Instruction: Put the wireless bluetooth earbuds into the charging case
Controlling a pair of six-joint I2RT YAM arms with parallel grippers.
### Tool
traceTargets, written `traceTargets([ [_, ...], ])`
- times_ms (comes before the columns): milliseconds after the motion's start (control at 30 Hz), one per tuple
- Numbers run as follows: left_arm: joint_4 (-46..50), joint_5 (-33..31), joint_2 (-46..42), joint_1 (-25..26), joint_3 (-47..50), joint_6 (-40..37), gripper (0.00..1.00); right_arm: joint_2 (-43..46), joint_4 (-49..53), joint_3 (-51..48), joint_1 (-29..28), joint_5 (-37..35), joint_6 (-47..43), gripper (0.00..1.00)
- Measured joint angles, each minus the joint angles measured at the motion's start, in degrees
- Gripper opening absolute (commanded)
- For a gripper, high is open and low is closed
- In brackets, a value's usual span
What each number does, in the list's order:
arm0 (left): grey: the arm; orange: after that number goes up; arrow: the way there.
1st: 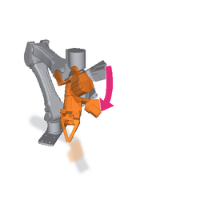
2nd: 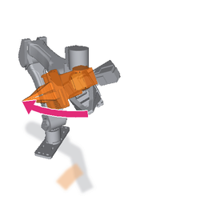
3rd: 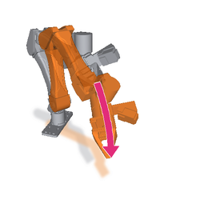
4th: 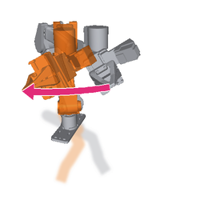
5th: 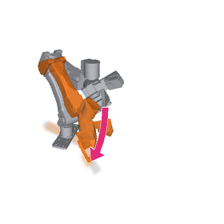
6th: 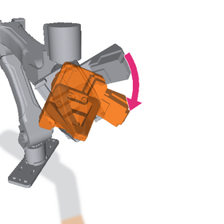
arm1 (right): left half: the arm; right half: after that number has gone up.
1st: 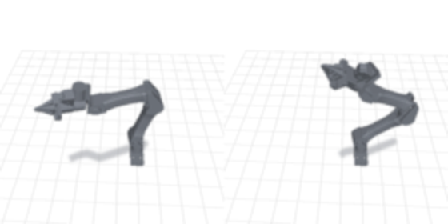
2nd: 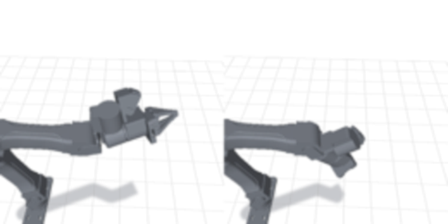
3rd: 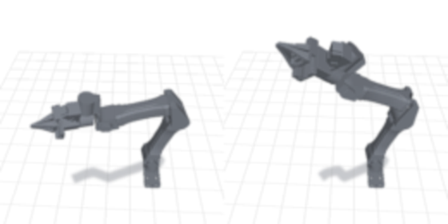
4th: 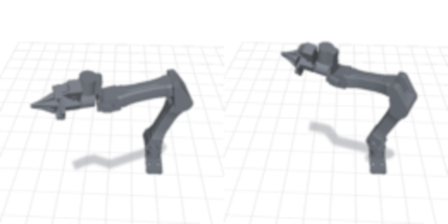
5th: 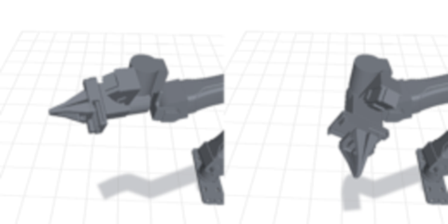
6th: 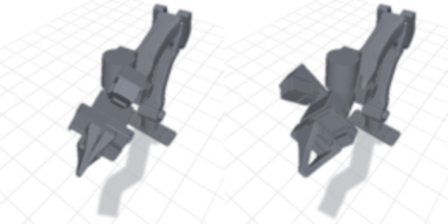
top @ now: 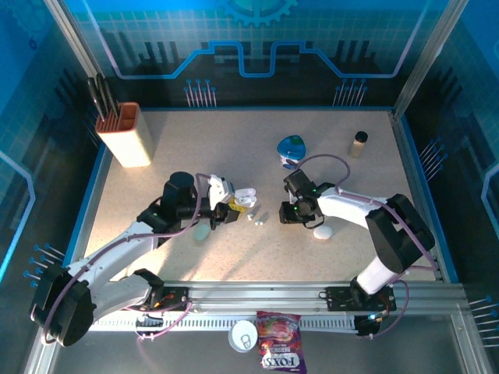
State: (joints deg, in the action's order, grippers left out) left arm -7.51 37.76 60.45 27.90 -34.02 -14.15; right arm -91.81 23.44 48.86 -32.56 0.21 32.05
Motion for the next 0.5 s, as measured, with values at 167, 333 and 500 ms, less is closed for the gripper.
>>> traceTargets([
  [167, 0.0, 0.0, 0.3, 0.0, 0.0, 0.0, 0.06, 1.0, 1.0, -1.5, 0.0, -0.7, 0.6, 0.35],
  [333, 0.0, 0.0, 0.4, 0.0, 0.0, 0.0, 0.07, 2.9, 1.1, -2.8, 0.1, -0.9, 1.2, 0.37],
  [500, 0.0, 0.2, 0.5, 0.0, 0.0, 0.0, 0.07, 5.2, 0.5, -3.1, 0.8, -0.8, 1.4, 0.4],
])
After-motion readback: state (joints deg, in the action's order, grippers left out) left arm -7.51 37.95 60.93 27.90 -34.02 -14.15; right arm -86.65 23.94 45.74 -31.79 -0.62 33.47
